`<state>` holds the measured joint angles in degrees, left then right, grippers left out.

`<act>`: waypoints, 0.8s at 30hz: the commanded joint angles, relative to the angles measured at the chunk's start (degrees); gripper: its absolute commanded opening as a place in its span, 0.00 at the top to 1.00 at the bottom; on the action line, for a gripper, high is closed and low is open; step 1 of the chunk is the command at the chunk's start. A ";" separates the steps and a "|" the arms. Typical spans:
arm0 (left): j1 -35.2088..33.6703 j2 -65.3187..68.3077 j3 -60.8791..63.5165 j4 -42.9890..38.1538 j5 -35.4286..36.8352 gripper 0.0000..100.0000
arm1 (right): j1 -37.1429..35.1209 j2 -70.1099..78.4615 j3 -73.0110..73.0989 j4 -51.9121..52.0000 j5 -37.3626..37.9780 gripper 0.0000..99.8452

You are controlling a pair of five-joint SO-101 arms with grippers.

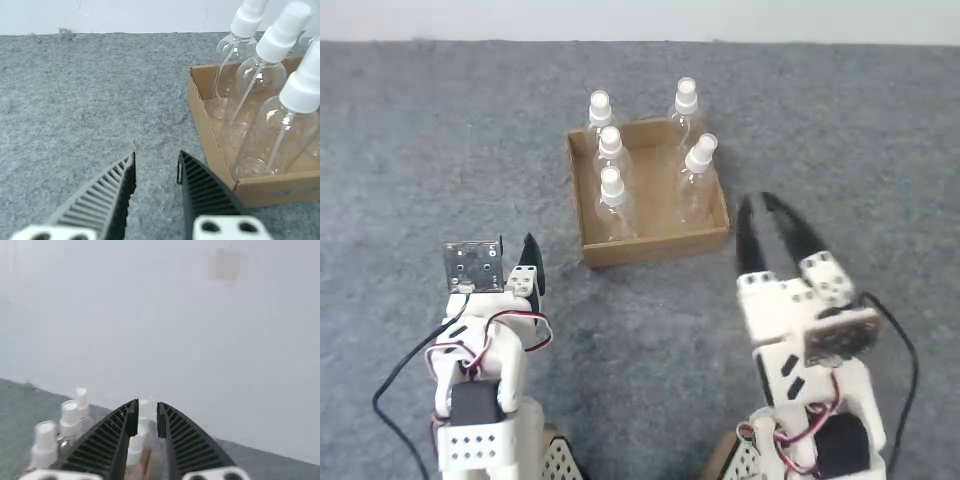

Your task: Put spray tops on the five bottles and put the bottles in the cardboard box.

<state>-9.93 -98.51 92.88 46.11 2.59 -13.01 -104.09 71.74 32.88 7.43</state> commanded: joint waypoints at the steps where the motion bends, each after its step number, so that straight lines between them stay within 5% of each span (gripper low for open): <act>1: -0.35 -1.05 -0.40 -1.85 -0.44 0.87 | 4.70 0.13 -1.23 -2.77 1.14 0.98; 7: -0.35 -1.05 -0.40 -1.85 -0.44 0.87 | 6.02 0.13 1.14 3.91 1.14 0.98; 24: -0.44 -1.05 -0.40 -1.85 -0.44 0.87 | 9.89 0.13 20.92 2.68 1.14 0.98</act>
<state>-9.93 -98.51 92.88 46.11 2.59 -3.69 -103.12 92.04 36.22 7.43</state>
